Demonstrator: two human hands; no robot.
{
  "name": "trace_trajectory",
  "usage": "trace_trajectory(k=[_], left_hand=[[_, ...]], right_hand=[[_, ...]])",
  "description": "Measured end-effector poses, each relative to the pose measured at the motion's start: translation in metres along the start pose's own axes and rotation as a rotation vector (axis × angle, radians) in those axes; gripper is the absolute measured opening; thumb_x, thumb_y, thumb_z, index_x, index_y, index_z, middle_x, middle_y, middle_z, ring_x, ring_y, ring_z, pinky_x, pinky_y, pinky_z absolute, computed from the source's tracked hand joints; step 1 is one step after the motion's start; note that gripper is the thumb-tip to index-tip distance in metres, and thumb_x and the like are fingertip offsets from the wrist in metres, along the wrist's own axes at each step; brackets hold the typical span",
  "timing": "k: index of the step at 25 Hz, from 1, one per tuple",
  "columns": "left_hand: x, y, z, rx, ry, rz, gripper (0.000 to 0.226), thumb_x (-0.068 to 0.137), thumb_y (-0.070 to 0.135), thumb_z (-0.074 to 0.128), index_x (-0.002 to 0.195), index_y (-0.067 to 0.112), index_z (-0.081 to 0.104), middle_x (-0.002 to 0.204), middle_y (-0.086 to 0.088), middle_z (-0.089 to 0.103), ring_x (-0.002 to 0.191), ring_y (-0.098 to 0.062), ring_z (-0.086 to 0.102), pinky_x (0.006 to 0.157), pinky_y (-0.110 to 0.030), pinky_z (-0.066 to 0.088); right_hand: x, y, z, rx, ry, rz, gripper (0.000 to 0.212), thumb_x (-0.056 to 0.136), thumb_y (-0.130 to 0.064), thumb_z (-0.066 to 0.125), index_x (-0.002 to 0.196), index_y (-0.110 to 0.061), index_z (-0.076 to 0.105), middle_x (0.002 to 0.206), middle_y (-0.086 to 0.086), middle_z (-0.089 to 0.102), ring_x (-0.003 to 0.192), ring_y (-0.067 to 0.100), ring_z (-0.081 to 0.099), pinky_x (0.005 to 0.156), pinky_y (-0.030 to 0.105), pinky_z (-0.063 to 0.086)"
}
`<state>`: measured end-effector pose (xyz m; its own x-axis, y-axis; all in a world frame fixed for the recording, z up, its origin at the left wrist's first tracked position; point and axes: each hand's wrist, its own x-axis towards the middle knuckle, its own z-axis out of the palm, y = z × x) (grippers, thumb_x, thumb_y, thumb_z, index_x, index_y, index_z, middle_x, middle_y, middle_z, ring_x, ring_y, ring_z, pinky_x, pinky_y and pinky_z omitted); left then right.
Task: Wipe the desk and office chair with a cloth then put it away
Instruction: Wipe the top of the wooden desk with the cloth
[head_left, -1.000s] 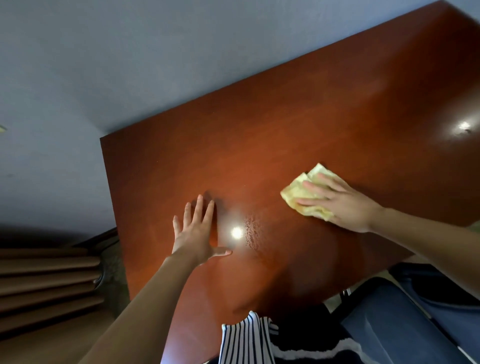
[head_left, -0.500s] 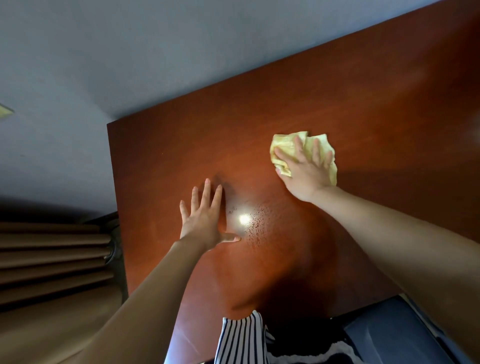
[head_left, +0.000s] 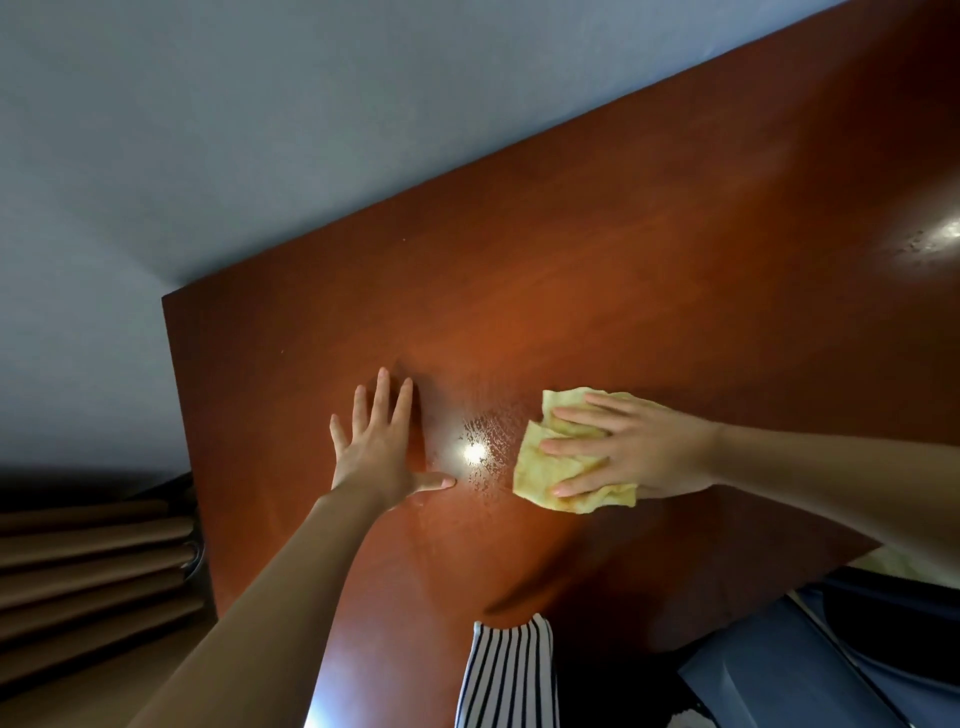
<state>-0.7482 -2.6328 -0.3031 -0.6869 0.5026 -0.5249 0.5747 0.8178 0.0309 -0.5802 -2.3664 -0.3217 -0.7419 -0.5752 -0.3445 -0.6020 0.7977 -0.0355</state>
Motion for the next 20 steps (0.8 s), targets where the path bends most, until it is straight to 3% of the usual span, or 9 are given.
trace_trajectory(k=[2, 7, 12, 14, 17, 20], left_hand=[[0.005, -0.001, -0.001, 0.008, -0.003, -0.015, 0.131, 0.062, 0.071, 0.069, 0.149, 0.025, -0.017, 0.153, -0.001, -0.032, 0.143, -0.029, -0.022, 0.111, -0.059, -0.006], [0.018, 0.000, -0.007, -0.004, 0.010, -0.057, 0.130, 0.061, 0.070, 0.070, 0.148, 0.029, -0.017, 0.154, -0.001, -0.031, 0.142, -0.031, -0.023, 0.110, -0.061, -0.008], [0.030, -0.007, -0.013, 0.003, -0.007, -0.072, 0.134, 0.058, 0.072, 0.071, 0.147, 0.029, -0.020, 0.153, -0.001, -0.033, 0.142, -0.031, -0.024, 0.110, -0.062, -0.007], [0.033, -0.007, -0.013, -0.007, -0.015, -0.066, 0.136, 0.057, 0.072, 0.071, 0.147, 0.030, -0.021, 0.152, -0.001, -0.034, 0.142, -0.032, -0.024, 0.110, -0.061, -0.006], [0.035, -0.009, -0.012, -0.049, -0.041, -0.069, 0.139, 0.056, 0.071, 0.072, 0.145, 0.030, -0.026, 0.151, 0.001, -0.036, 0.142, -0.031, -0.025, 0.113, -0.057, -0.002], [0.034, -0.011, -0.011, -0.076, -0.046, -0.075, 0.138, 0.057, 0.071, 0.072, 0.144, 0.032, -0.027, 0.151, 0.004, -0.036, 0.142, -0.029, -0.025, 0.115, -0.055, 0.000]], right_hand=[[-0.015, 0.022, 0.001, -0.003, -0.036, 0.047, 0.076, 0.089, -0.040, 0.057, 0.147, -0.050, 0.007, 0.157, -0.011, -0.012, 0.146, 0.031, -0.009, 0.118, 0.050, 0.002], [-0.010, 0.081, -0.011, -0.012, -0.013, 0.389, 0.070, 0.094, -0.045, 0.041, 0.142, -0.054, -0.010, 0.159, -0.011, -0.008, 0.146, 0.027, -0.003, 0.118, 0.046, 0.011], [0.057, 0.126, -0.035, 0.394, 0.062, 0.819, 0.047, 0.099, -0.050, 0.027, 0.144, -0.055, 0.013, 0.160, -0.009, -0.003, 0.144, 0.040, 0.002, 0.113, 0.054, 0.022], [0.094, 0.132, -0.044, 0.467, 0.087, 0.920, 0.043, 0.099, -0.052, 0.022, 0.143, -0.055, 0.019, 0.160, -0.006, -0.002, 0.142, 0.045, 0.000, 0.113, 0.058, 0.016], [0.140, 0.127, -0.051, 0.480, 0.087, 0.925, 0.045, 0.098, -0.056, 0.017, 0.143, -0.056, 0.016, 0.160, -0.004, -0.009, 0.141, 0.047, -0.010, 0.112, 0.060, 0.000], [0.164, 0.107, -0.052, 0.408, 0.109, 0.762, 0.048, 0.096, -0.058, 0.019, 0.143, -0.055, 0.015, 0.160, -0.003, -0.013, 0.141, 0.046, -0.015, 0.112, 0.062, -0.007]])
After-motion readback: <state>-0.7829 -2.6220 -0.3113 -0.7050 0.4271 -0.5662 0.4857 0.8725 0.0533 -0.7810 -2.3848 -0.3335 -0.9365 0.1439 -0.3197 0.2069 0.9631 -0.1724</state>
